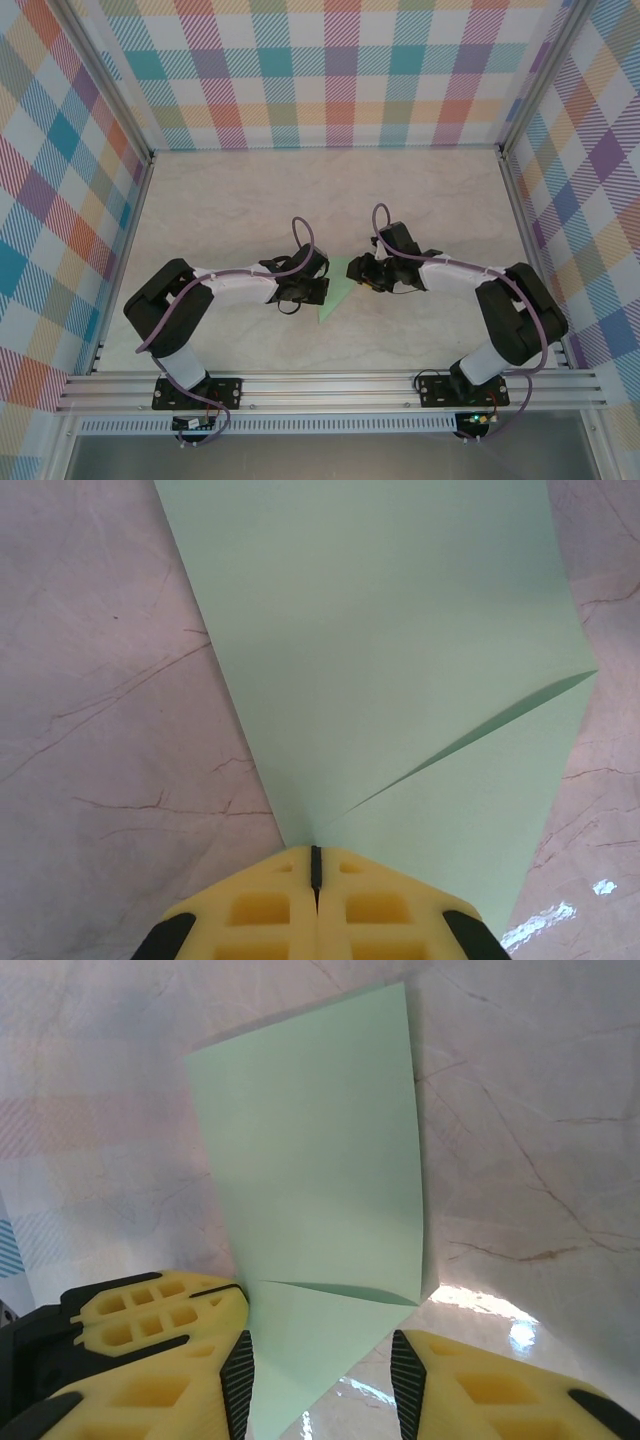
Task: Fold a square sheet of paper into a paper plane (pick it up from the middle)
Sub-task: Third fold the triangle at the center of the table.
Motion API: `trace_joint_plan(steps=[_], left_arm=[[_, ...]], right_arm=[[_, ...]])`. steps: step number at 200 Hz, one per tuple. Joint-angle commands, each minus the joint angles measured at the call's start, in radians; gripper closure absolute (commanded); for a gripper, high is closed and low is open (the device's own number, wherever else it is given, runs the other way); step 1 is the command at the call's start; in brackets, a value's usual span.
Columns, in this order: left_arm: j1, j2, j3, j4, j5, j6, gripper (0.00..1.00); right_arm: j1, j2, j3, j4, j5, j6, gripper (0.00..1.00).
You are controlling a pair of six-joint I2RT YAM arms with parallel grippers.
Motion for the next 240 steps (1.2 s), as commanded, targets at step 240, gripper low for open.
trace_joint_plan(steps=[240], left_arm=[[0.009, -0.009, -0.005, -0.04, -0.007, 0.015, 1.0]], right_arm=[[0.002, 0.094, -0.01, 0.14, -0.078, 0.071, 0.61]])
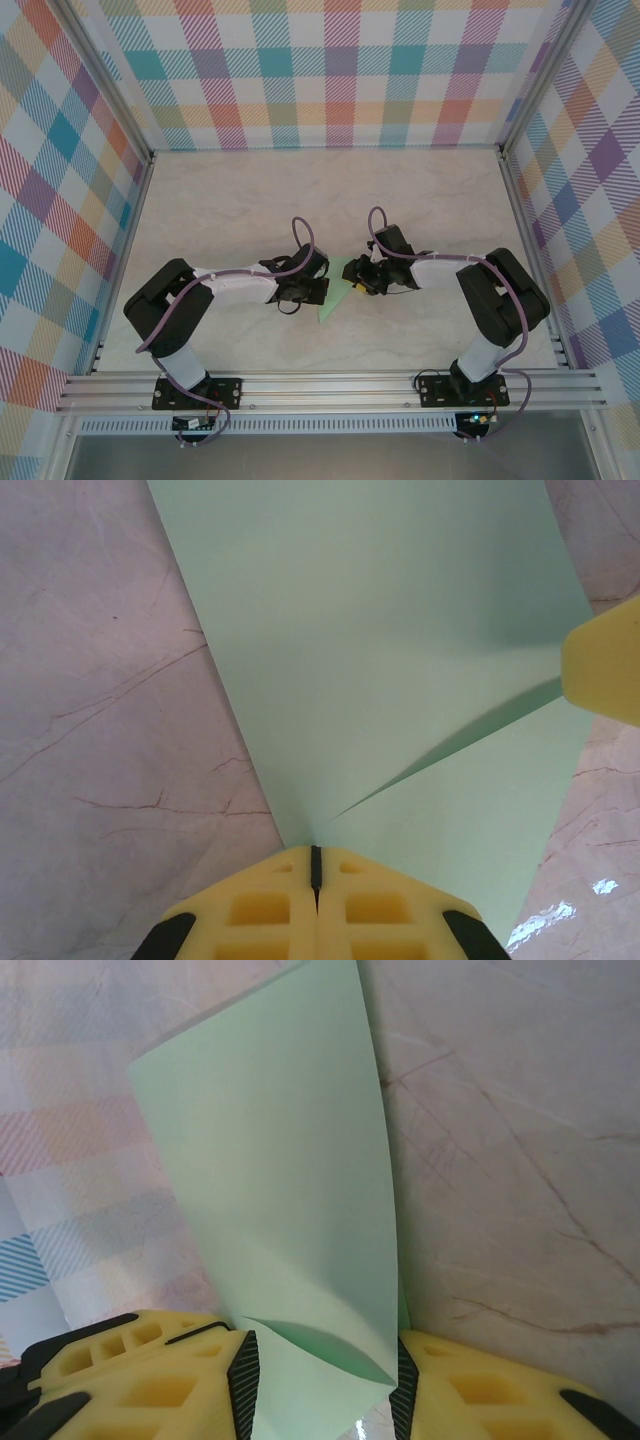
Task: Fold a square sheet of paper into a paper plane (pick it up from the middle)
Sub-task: Third fold the triangle at the center of the table, then fourth fold the wing at the center of the table.
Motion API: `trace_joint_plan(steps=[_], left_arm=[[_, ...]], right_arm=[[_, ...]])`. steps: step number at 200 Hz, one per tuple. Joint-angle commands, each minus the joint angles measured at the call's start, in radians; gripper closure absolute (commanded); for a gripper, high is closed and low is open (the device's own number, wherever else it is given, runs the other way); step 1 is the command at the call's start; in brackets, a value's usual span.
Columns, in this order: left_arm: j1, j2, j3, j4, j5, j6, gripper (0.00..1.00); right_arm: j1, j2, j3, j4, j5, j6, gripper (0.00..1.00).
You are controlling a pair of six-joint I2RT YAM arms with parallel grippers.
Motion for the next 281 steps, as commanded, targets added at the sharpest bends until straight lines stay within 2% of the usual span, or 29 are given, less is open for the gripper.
trace_joint_plan(steps=[1, 44, 119, 167, 190, 236, 260, 281], left_arm=[[0.008, -0.009, -0.005, -0.039, -0.008, 0.014, 1.0], [0.008, -0.012, 0.009, -0.041, -0.004, 0.012, 1.0], [0.009, -0.024, 0.006, -0.048, -0.012, 0.011, 1.0], [0.008, -0.061, 0.005, -0.046, -0.012, 0.008, 0.98], [0.008, -0.11, 0.001, -0.055, -0.025, 0.004, 0.92], [0.001, -0.273, -0.069, -0.041, -0.016, -0.005, 0.65], [-0.048, -0.317, -0.105, -0.038, -0.026, -0.008, 0.57], [-0.129, -0.299, -0.094, -0.07, -0.105, -0.012, 0.55]], right_arm=[[0.002, -0.03, -0.01, 0.024, -0.019, -0.025, 0.61], [0.002, -0.026, -0.019, 0.073, -0.094, -0.114, 0.64], [0.001, 0.029, 0.01, 0.052, -0.172, -0.284, 0.68], [0.002, 0.066, 0.042, 0.018, -0.158, -0.283, 0.8], [0.002, 0.048, 0.033, 0.016, -0.147, -0.253, 0.85], [0.004, -0.014, 0.01, -0.004, -0.094, -0.147, 0.92], [0.02, -0.04, 0.006, -0.01, -0.072, -0.095, 0.92], [0.04, -0.049, 0.013, -0.03, -0.038, -0.058, 0.92]])
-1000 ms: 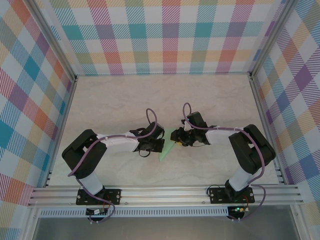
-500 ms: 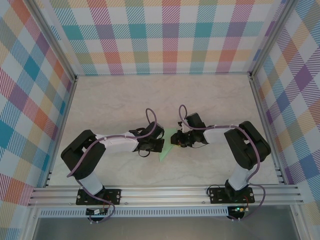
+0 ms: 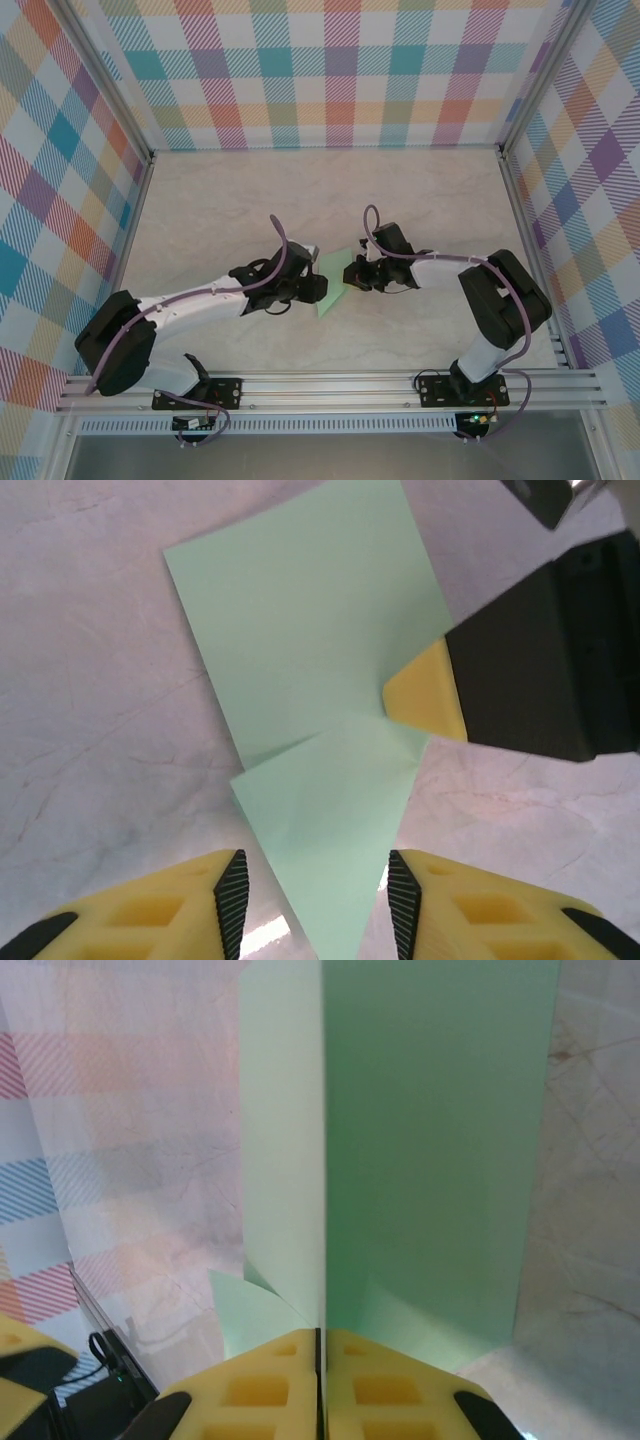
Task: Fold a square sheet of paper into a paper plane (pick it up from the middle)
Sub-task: Fourth fold the wing at the center of the table.
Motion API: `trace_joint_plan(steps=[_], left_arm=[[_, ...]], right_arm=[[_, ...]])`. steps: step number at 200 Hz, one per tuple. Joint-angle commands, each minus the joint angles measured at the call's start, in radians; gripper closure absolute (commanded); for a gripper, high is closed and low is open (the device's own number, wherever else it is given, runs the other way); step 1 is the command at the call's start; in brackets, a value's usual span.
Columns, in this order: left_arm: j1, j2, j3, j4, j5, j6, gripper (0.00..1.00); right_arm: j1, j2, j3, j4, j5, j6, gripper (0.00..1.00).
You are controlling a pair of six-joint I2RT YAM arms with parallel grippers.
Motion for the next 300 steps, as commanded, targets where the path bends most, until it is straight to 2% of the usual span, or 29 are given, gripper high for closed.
trace_joint_plan(steps=[1, 28, 49, 128, 173, 242, 300], left_arm=[[-0.082, 0.007, -0.007, -0.044, -0.074, -0.008, 0.55], [-0.17, 0.083, 0.033, -0.08, -0.176, -0.004, 0.54], [-0.205, 0.138, 0.072, -0.159, -0.277, 0.001, 0.54], [-0.273, 0.287, 0.145, -0.126, -0.33, -0.011, 0.54], [-0.291, 0.313, 0.16, -0.146, -0.426, -0.044, 0.55], [-0.307, 0.298, 0.14, -0.137, -0.435, -0.049, 0.73], [-0.307, 0.293, 0.132, -0.148, -0.465, -0.059, 0.73]], right_arm=[[0.024, -0.027, 0.001, -0.025, 0.038, 0.066, 0.92], [0.043, -0.02, 0.013, -0.032, 0.057, 0.093, 0.92], [0.047, -0.017, 0.018, -0.04, 0.066, 0.098, 0.9], [0.047, 0.0, 0.027, -0.043, 0.055, 0.09, 0.9], [0.047, 0.001, 0.028, -0.043, 0.053, 0.088, 0.9], [0.046, 0.009, 0.034, -0.046, 0.054, 0.09, 0.9], [0.047, 0.004, 0.039, -0.051, 0.055, 0.086, 0.9]])
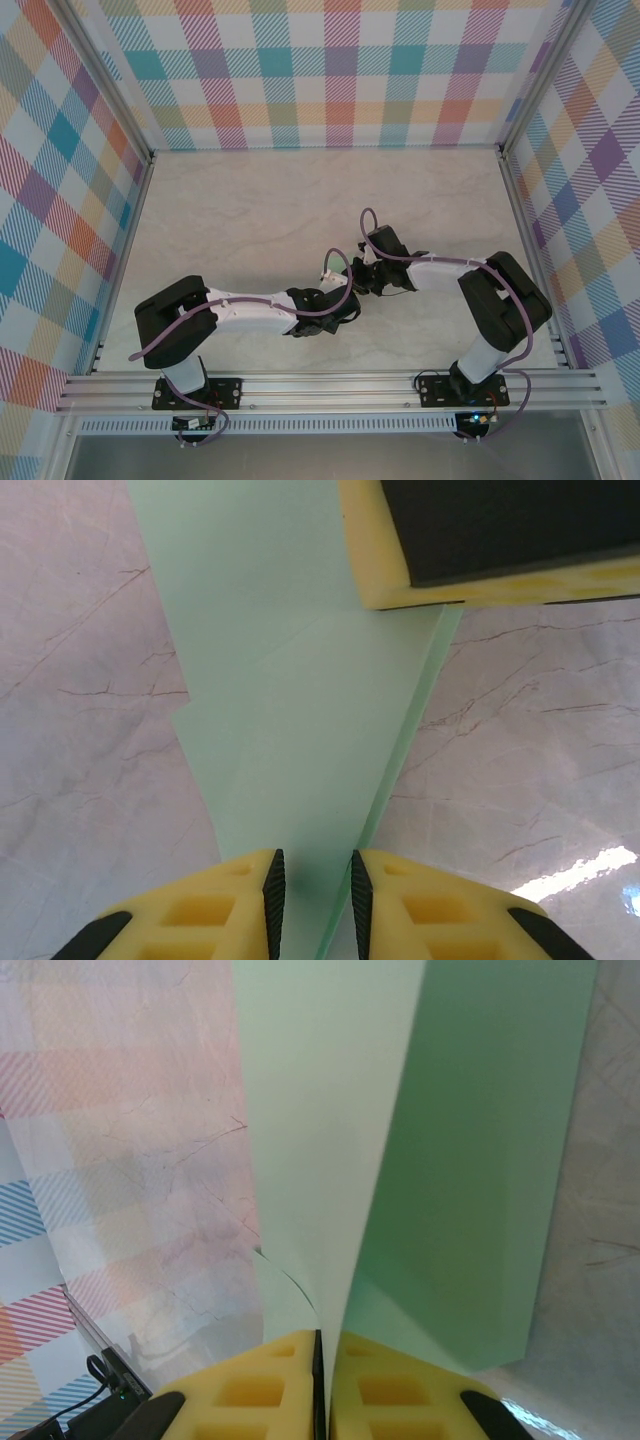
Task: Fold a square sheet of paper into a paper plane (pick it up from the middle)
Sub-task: Fourth fold the wing at the center of the table.
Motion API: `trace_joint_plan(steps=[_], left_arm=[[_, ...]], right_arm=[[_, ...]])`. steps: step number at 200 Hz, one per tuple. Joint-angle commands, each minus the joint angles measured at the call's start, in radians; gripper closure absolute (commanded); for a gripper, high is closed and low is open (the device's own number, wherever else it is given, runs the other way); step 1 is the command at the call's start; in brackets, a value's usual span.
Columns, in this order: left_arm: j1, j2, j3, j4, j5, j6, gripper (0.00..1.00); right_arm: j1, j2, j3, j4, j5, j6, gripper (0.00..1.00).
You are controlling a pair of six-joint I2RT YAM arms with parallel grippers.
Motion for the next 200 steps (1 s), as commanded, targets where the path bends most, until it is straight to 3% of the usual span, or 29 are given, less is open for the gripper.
trace_joint_plan(steps=[1, 53, 115, 174, 200], left_arm=[[-0.012, -0.011, -0.001, -0.021, -0.041, -0.015, 0.73], [-0.012, -0.013, -0.01, -0.025, -0.049, -0.024, 0.72], [-0.012, -0.027, -0.03, -0.018, -0.047, -0.041, 0.9], [0.0, -0.075, -0.073, 0.026, -0.014, -0.038, 0.94], [0.009, -0.091, -0.082, 0.07, -0.001, -0.027, 0.93]], right_arm=[[0.004, 0.01, 0.03, -0.015, -0.001, 0.006, 0.9], [0.004, 0.01, 0.032, -0.018, -0.002, 0.005, 0.9], [0.004, 0.007, 0.035, -0.018, -0.002, 0.006, 0.89], [0.004, 0.002, 0.041, -0.014, -0.027, 0.001, 0.82], [0.004, -0.001, 0.046, -0.012, -0.027, 0.006, 0.88]])
